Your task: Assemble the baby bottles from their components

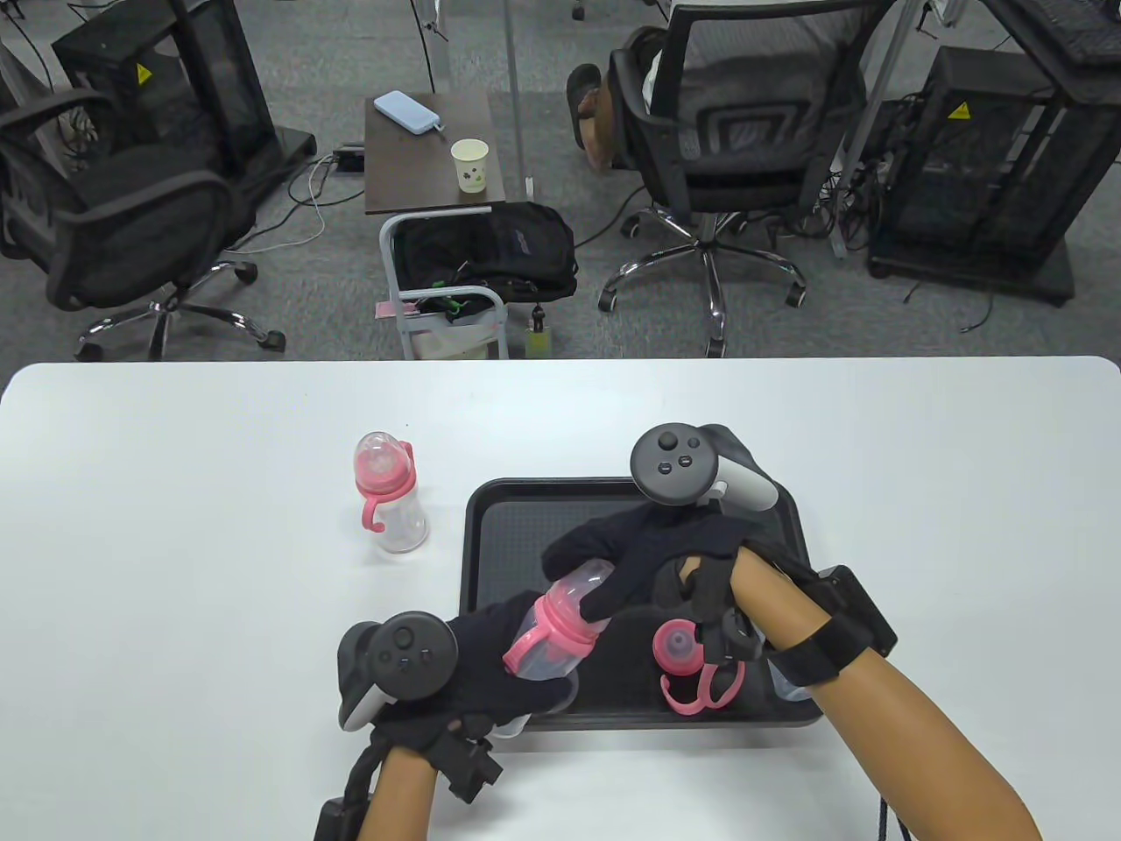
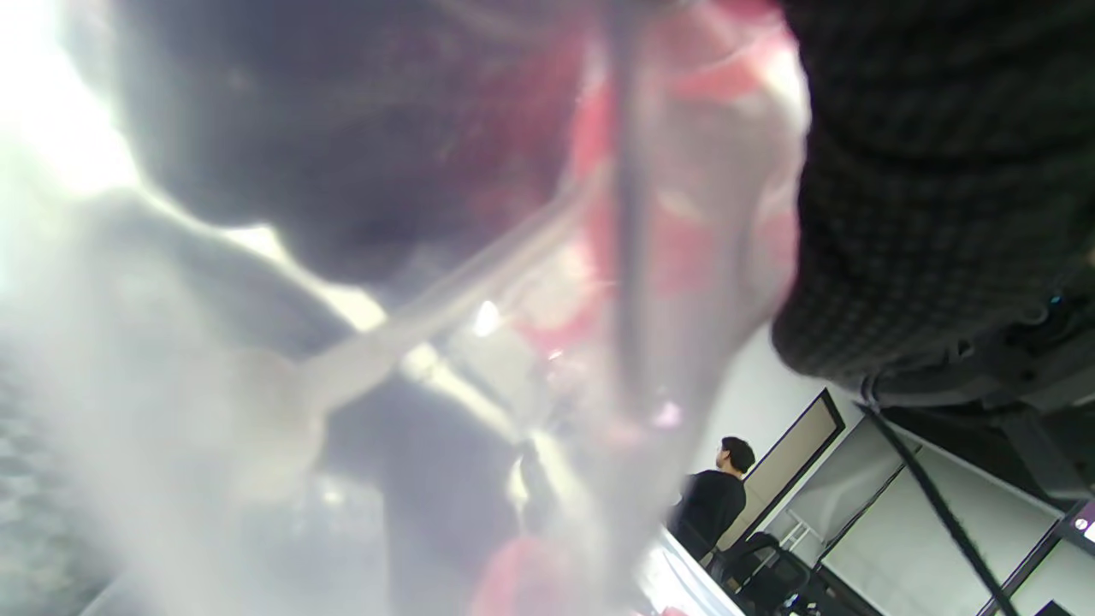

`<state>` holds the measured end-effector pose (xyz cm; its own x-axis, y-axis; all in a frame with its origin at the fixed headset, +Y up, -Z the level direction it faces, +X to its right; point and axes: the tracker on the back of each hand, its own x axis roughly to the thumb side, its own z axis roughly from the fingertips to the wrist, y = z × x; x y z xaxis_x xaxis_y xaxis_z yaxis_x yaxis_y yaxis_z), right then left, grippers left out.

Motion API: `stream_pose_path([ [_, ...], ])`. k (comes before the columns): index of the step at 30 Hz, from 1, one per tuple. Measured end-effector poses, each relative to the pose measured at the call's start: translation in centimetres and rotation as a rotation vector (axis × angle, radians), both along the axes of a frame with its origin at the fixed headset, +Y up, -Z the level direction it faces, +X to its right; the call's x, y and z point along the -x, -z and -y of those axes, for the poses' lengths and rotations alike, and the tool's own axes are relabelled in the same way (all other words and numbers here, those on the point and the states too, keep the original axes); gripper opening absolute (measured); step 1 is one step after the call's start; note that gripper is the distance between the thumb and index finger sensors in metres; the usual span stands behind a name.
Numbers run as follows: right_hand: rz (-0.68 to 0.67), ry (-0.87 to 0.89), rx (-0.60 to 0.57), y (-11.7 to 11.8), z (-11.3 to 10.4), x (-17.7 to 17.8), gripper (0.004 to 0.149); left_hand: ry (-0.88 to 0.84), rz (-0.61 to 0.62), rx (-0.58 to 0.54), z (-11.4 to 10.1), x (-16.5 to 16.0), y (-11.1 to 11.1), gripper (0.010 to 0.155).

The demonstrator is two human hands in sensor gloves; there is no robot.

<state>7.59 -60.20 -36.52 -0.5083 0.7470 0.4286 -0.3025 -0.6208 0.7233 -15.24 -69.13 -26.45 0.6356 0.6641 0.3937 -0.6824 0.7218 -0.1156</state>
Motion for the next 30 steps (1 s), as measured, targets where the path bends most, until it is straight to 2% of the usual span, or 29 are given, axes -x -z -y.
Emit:
stream_pose_path([
  [1,0.001,-0.012,0.007,0.0,0.2,-0.1,0.075,-0.018,-0.004,-0.012,0.0,0.0,-0.1,0.102],
  [4,0.025,-0.106,0.017,-0.6,0.9,-0.3,0.072,-0.002,-0.037,-0.046,-0.1,0.1,-0.2,0.102],
  [8,-0.002,-0.089,0.047,-1.1,1.3,-0.2,0.074,0.001,-0.053,-0.112,-0.2,-0.2,-0.5,0.103],
  [14,0.002,-0.013,-0.065,-2.0,1.0,0.4,0.077,0.001,-0.116,-0.181,-1.0,0.0,-1.2,0.101],
  [15,0.014,0.019,-0.092,-2.0,1.1,0.5,0.077,0.017,-0.116,-0.167,-1.2,0.1,-1.2,0.100],
  [24,0.034,-0.028,-0.040,-2.0,1.4,1.4,0.080,0.022,-0.143,-0.189,-1.1,0.4,-1.4,0.101],
  [27,0.052,-0.003,-0.096,-2.2,1.7,1.8,0.081,0.042,-0.172,-0.192,-1.4,0.7,-1.4,0.100],
  [30,0.055,0.010,-0.039,-1.9,1.8,1.8,0.080,0.031,-0.151,-0.194,-1.6,0.5,-1.5,0.101],
])
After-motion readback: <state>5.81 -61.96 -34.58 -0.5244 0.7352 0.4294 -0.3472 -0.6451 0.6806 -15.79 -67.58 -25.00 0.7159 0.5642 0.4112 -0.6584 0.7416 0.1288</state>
